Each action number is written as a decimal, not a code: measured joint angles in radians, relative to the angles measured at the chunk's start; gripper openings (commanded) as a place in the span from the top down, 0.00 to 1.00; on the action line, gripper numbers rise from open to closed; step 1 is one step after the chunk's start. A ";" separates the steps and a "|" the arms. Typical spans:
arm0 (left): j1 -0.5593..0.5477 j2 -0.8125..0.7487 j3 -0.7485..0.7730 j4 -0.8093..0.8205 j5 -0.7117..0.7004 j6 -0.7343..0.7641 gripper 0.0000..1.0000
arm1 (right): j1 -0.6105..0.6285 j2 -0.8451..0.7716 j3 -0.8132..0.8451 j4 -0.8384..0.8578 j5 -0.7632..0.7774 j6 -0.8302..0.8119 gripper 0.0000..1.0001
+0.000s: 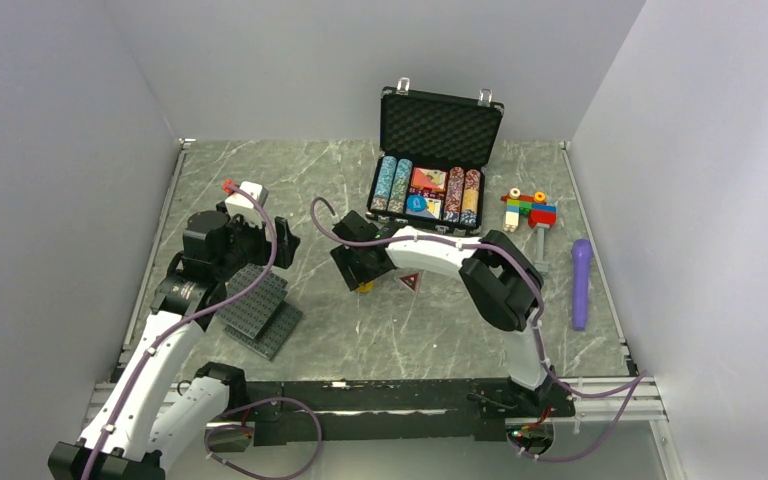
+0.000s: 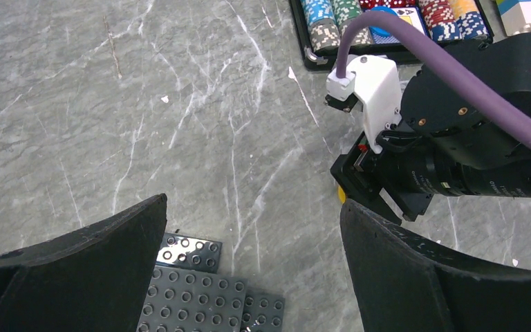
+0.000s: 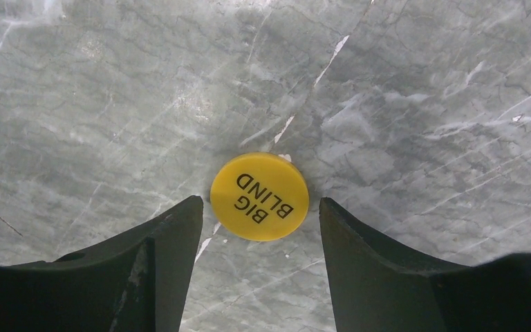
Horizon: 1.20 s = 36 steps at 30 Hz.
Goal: Pack up texas hold em set
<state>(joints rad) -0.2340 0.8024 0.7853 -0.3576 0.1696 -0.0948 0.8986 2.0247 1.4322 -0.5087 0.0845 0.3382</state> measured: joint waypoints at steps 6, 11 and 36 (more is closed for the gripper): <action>0.000 0.000 0.000 0.000 0.000 0.000 0.01 | 0.011 0.005 0.012 -0.014 0.029 0.000 0.33; 0.000 0.000 0.000 0.000 0.000 0.000 0.01 | 0.021 0.012 0.024 -0.019 0.046 0.000 0.34; 0.000 0.000 0.000 0.000 0.001 0.000 0.02 | 0.037 0.034 0.033 -0.032 0.082 0.014 0.42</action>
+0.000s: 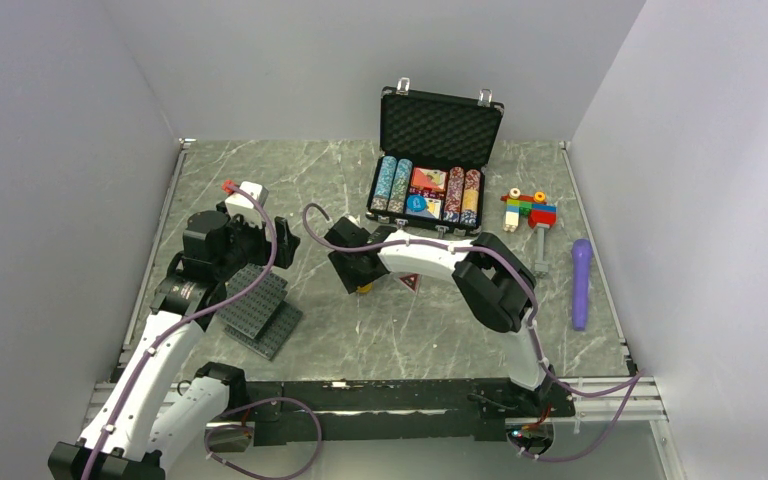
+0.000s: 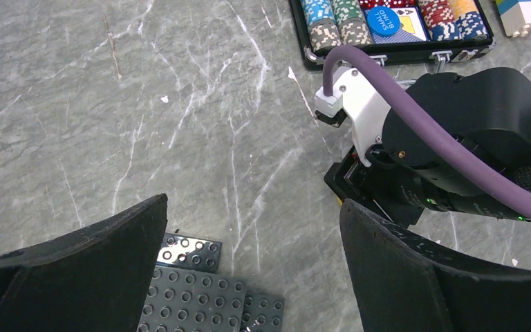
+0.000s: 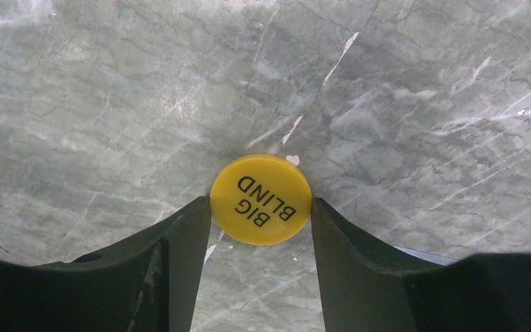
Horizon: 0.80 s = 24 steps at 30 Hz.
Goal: Pack up texas hold em set
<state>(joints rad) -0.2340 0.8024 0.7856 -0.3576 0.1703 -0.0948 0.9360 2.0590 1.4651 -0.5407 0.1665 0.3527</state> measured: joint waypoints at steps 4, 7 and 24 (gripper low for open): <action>0.000 0.000 0.000 0.000 0.000 0.000 0.02 | 0.002 0.000 0.000 -0.001 0.009 0.003 0.46; 0.000 0.000 0.000 0.000 0.000 0.000 0.02 | 0.002 0.000 0.000 -0.003 0.010 0.007 0.54; 0.000 -0.013 0.000 0.000 0.000 0.000 0.02 | -0.060 -0.036 0.003 -0.018 0.004 -0.030 0.71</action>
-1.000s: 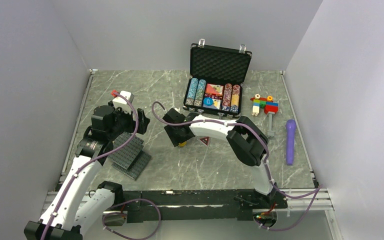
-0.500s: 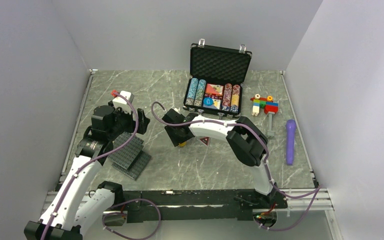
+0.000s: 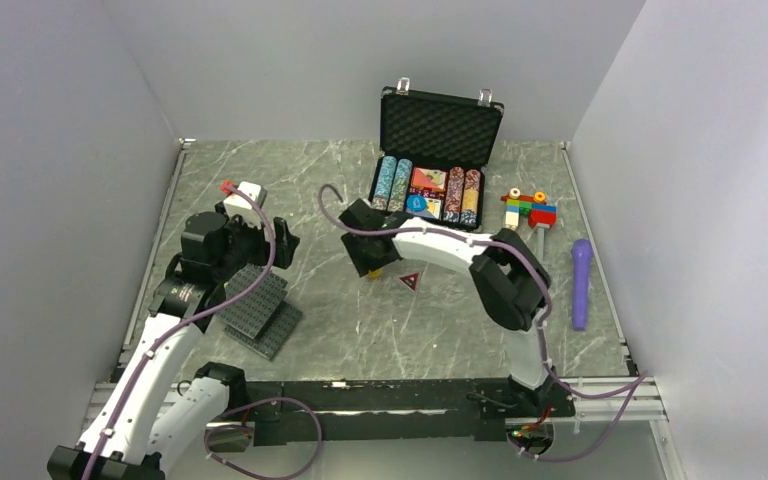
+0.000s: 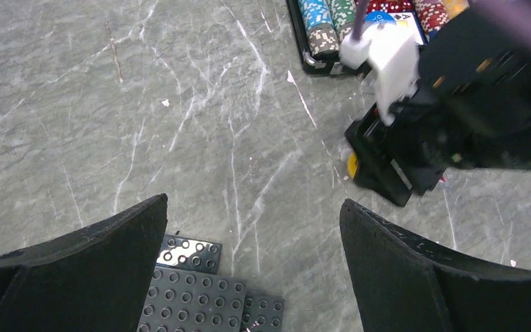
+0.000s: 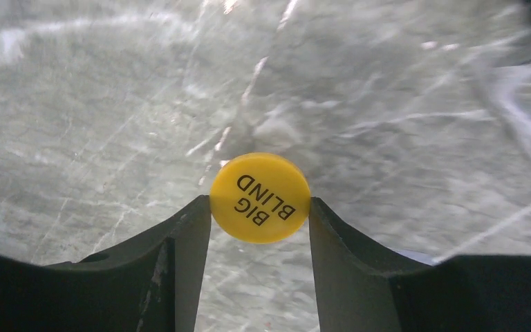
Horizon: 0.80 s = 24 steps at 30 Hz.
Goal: Pack up texas hold em set
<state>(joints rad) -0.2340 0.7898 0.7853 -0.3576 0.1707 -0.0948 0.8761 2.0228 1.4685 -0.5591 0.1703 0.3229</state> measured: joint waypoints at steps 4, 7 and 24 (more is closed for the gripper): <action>0.000 -0.002 0.000 0.000 0.000 0.000 0.02 | -0.065 -0.079 0.007 -0.016 -0.001 -0.027 0.71; 0.000 -0.002 0.000 0.000 0.000 0.000 0.02 | -0.149 -0.129 0.037 -0.016 -0.001 -0.053 0.71; 0.000 -0.002 0.000 0.000 0.000 0.000 0.02 | -0.469 0.080 0.370 0.039 -0.023 -0.159 0.72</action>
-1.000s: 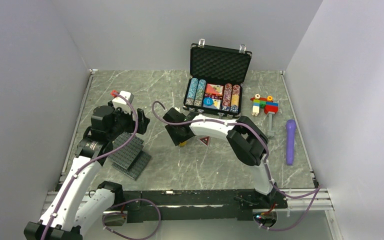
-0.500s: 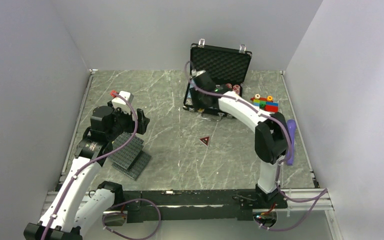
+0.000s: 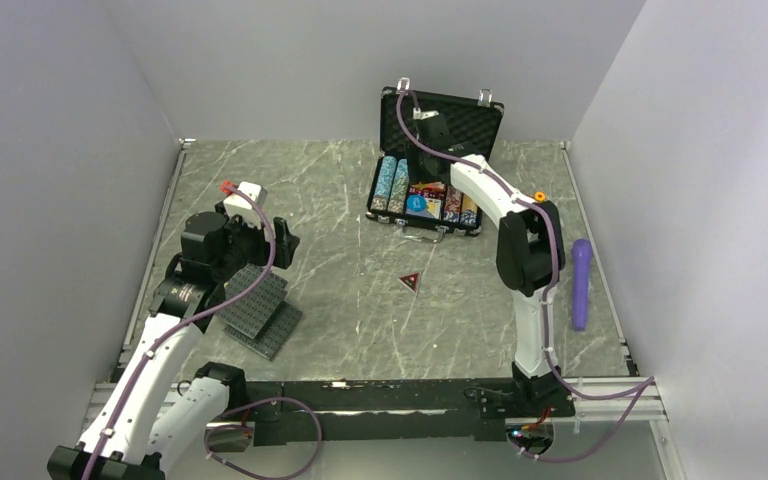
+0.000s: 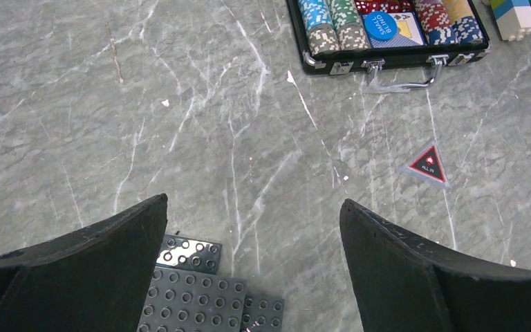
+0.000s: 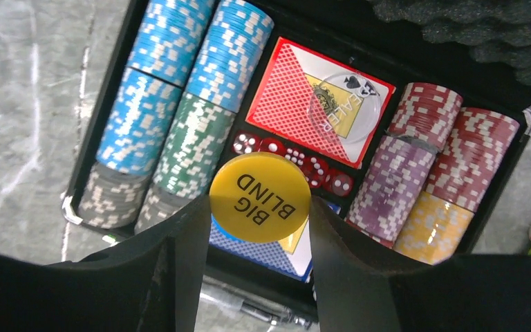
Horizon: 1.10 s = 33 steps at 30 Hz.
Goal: Pack up texas hold em set
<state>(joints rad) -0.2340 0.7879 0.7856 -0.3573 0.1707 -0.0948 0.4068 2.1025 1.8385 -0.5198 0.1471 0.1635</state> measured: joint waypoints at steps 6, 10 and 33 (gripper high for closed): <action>0.000 0.002 0.000 0.000 0.000 0.000 0.02 | -0.017 0.095 0.035 0.006 -0.018 -0.017 0.72; 0.000 0.002 0.000 0.000 0.000 0.000 0.02 | -0.020 0.144 0.075 0.010 -0.022 -0.030 0.72; 0.000 0.002 0.000 0.000 0.001 0.000 0.02 | -0.035 0.309 0.280 0.000 -0.022 -0.052 0.65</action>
<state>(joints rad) -0.2340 0.7902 0.7856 -0.3569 0.1719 -0.0952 0.3717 2.4119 2.1185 -0.5198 0.1253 0.1112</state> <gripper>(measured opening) 0.985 0.542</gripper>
